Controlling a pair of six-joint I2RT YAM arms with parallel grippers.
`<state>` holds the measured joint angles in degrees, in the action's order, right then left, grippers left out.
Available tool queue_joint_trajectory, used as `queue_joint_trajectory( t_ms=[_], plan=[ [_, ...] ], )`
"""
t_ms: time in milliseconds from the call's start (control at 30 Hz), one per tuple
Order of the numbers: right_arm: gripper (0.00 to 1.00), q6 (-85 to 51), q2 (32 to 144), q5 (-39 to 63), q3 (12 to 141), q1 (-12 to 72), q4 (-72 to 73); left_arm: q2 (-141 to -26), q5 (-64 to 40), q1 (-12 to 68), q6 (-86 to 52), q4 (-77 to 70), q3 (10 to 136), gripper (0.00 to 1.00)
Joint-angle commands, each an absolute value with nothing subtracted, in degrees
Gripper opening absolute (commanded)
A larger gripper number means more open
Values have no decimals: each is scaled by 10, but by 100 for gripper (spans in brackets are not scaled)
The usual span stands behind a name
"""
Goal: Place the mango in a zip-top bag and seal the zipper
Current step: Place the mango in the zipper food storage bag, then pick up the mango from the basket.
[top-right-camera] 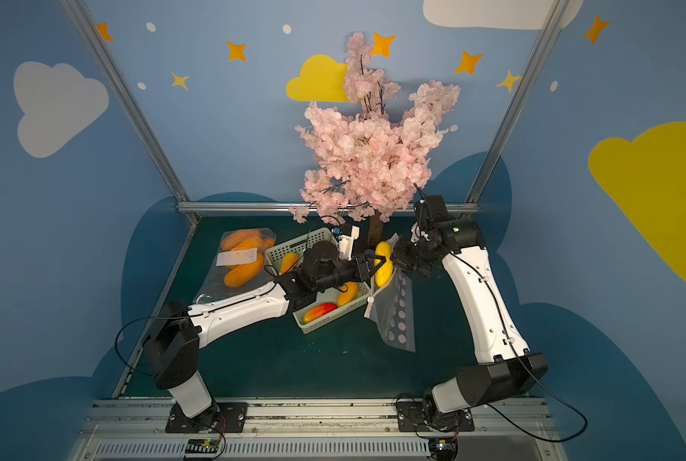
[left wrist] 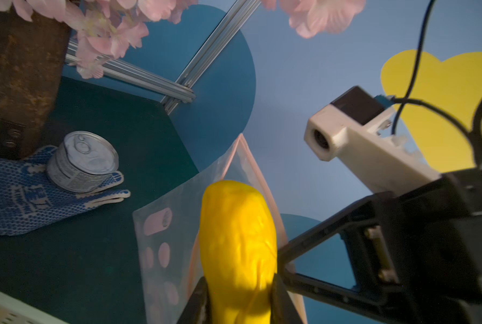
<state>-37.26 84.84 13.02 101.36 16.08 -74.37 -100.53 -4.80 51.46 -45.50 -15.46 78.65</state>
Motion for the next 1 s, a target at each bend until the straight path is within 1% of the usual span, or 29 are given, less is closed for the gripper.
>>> queue_joint_trajectory(
  t_ms=[0, 33, 67, 100, 167, 233, 333, 467, 567, 633, 767, 833, 867, 967],
  plan=[
    [0, -376, 839, 149, 1032, 160, -746, -1013, -17, 528, -376, -71, 831, 17],
    [0, -375, 839, 149, 1035, 160, -747, -1013, -17, 529, -370, -68, 834, 19],
    [0, -375, 842, 149, 1039, 158, -749, -1011, -18, 532, -364, -62, 837, 25],
    [0, -374, 842, 146, 1042, 157, -749, -1010, -20, 533, -360, -55, 841, 31],
    [0, -371, 843, 140, 1050, 156, -754, -1003, -27, 537, -349, -26, 856, 47],
    [0, -369, 843, 134, 1054, 154, -757, -989, -23, 540, -338, 9, 871, 60],
    [0, -365, 841, 128, 1055, 152, -759, -959, -13, 540, -342, 52, 881, 68],
    [0, -366, 840, 122, 1050, 150, -753, -899, 13, 538, -355, 97, 864, 83],
    [0, -371, 838, 119, 1046, 149, -746, -862, 26, 528, -358, 145, 851, 84],
    [0, -373, 837, 116, 1044, 149, -744, -842, 37, 506, -376, 181, 835, 83],
    [0, -374, 833, 111, 1037, 148, -739, -837, 51, 429, -443, 268, 802, 77],
    [0, -377, 833, 111, 1034, 148, -735, -865, 58, 391, -486, 316, 805, 75],
    [0, -378, 832, 110, 1032, 148, -733, -891, 39, 366, -510, 330, 811, 75],
    [0, -380, 831, 113, 1027, 148, -725, -972, 5, 322, -560, 317, 839, 76]
  ],
)
